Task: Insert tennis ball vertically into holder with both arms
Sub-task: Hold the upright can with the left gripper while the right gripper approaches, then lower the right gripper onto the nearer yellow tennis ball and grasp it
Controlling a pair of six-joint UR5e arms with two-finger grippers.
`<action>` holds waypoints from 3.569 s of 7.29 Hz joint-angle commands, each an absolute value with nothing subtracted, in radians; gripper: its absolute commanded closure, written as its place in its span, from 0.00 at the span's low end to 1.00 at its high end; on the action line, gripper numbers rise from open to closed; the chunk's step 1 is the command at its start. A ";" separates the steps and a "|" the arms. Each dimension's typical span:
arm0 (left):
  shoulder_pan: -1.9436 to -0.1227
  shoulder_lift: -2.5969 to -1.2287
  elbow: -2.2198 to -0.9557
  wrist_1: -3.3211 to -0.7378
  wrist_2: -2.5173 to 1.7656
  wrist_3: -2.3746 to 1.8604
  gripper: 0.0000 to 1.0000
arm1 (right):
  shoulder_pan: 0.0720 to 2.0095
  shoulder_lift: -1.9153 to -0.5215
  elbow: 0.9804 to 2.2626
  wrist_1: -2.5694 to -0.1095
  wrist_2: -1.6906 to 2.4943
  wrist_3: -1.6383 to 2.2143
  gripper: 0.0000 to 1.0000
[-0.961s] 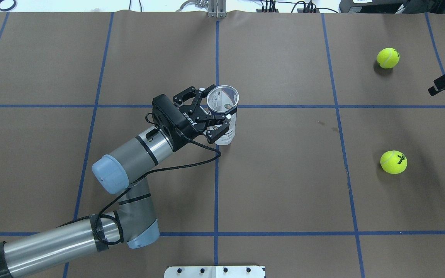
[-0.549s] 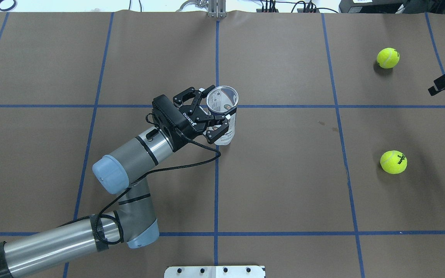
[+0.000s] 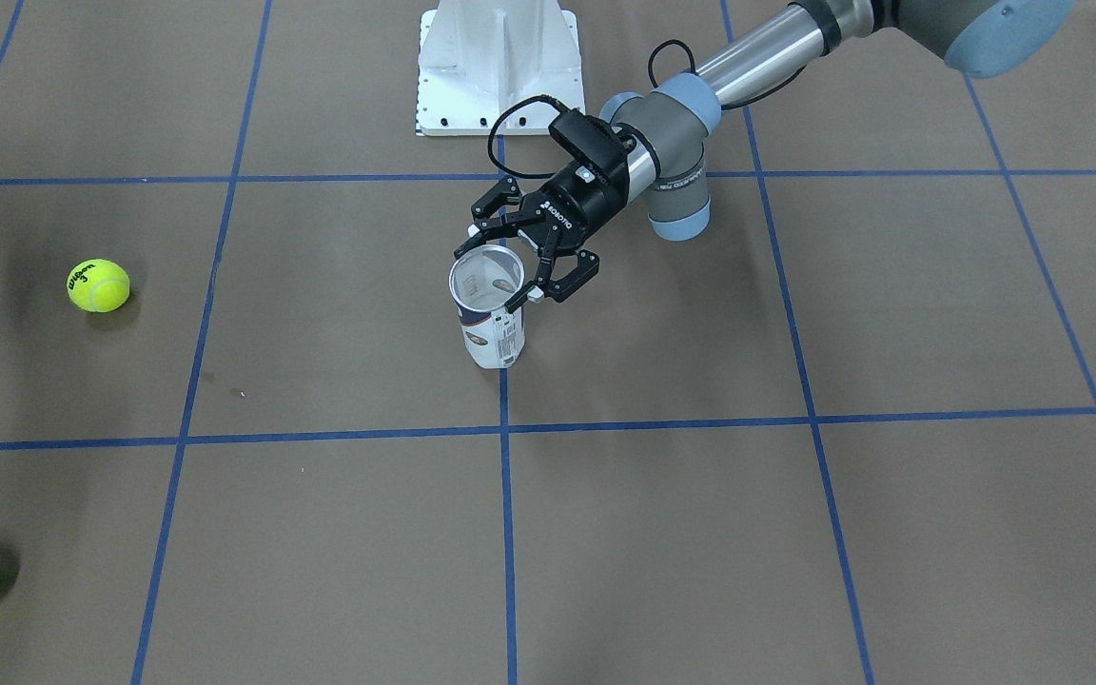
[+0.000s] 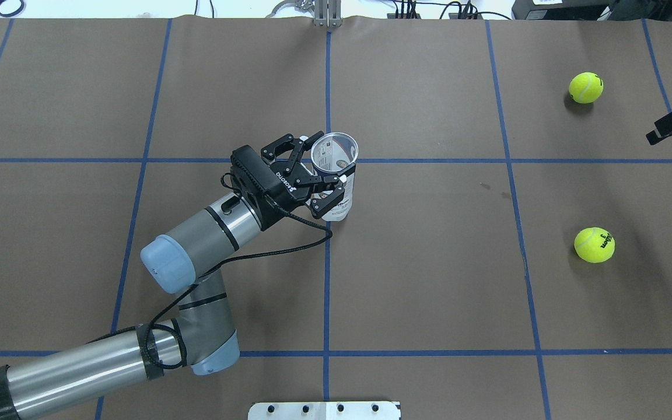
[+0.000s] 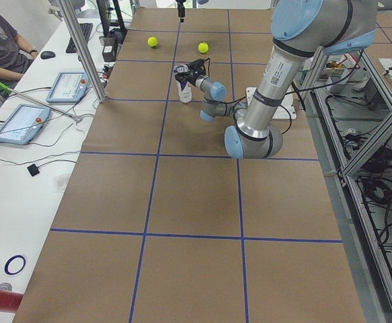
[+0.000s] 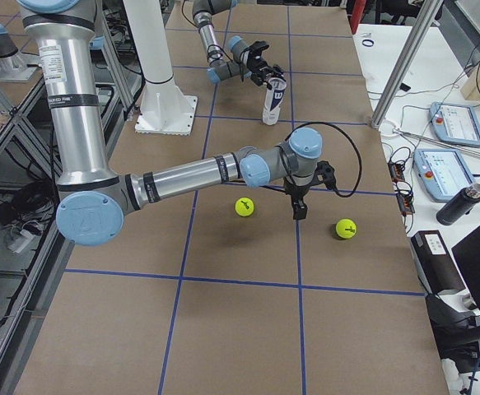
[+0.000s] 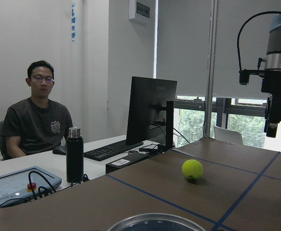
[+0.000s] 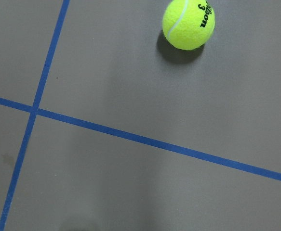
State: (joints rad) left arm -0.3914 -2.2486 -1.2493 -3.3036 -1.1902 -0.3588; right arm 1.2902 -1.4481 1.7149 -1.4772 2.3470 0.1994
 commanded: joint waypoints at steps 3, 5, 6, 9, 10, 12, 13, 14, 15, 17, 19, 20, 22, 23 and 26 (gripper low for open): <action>-0.391 -2.247 -1.249 -3.310 -1.190 -0.360 0.14 | 1.282 -1.451 1.715 -1.477 2.347 0.199 0.01; -0.391 -2.246 -1.249 -3.310 -1.190 -0.360 0.11 | 1.281 -1.451 1.715 -1.477 2.347 0.199 0.01; -0.390 -2.246 -1.249 -3.310 -1.190 -0.360 0.11 | 1.279 -1.453 1.715 -1.477 2.347 0.199 0.01; -0.390 -2.247 -1.249 -3.310 -1.190 -0.360 0.11 | 1.259 -1.456 1.715 -1.477 2.349 0.242 0.01; -0.390 -2.247 -1.249 -3.310 -1.190 -0.359 0.11 | 1.247 -1.466 1.718 -1.476 2.350 0.244 0.01; -0.390 -2.247 -1.249 -3.310 -1.190 -0.359 0.11 | 1.192 -1.531 1.723 -1.348 2.350 0.326 0.01; -0.390 -2.247 -1.249 -3.310 -1.190 -0.359 0.11 | 1.130 -1.546 1.723 -1.192 2.339 0.526 0.01; -0.390 -2.247 -1.249 -3.310 -1.190 -0.359 0.11 | 1.045 -1.574 1.723 -1.083 2.271 0.637 0.01; -0.390 -2.247 -1.250 -3.310 -1.190 -0.359 0.11 | 0.976 -1.574 1.741 -1.066 2.207 0.685 0.01; -0.390 -2.247 -1.250 -3.310 -1.190 -0.359 0.11 | 0.954 -1.623 1.787 -1.066 2.207 0.686 0.01; -0.390 -2.247 -1.250 -3.310 -1.190 -0.359 0.11 | 0.904 -1.657 1.789 -1.066 2.182 0.686 0.01; -0.390 -2.247 -1.250 -3.310 -1.190 -0.360 0.11 | 0.879 -1.655 1.786 -1.066 2.162 0.686 0.01; -0.390 -2.247 -1.250 -3.310 -1.190 -0.359 0.11 | 0.861 -1.658 1.775 -1.071 2.145 0.686 0.02; -0.390 -2.247 -1.250 -3.310 -1.190 -0.360 0.11 | 0.850 -1.663 1.775 -1.072 2.132 0.686 0.03; -0.390 -2.247 -1.250 -3.310 -1.190 -0.360 0.11 | 0.831 -1.673 1.773 -1.074 2.132 0.683 0.23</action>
State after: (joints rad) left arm -0.3896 -2.2473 -1.2502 -3.3103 -1.1904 -0.3604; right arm 0.8387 -1.6670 1.7740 -1.0735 2.1329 0.6839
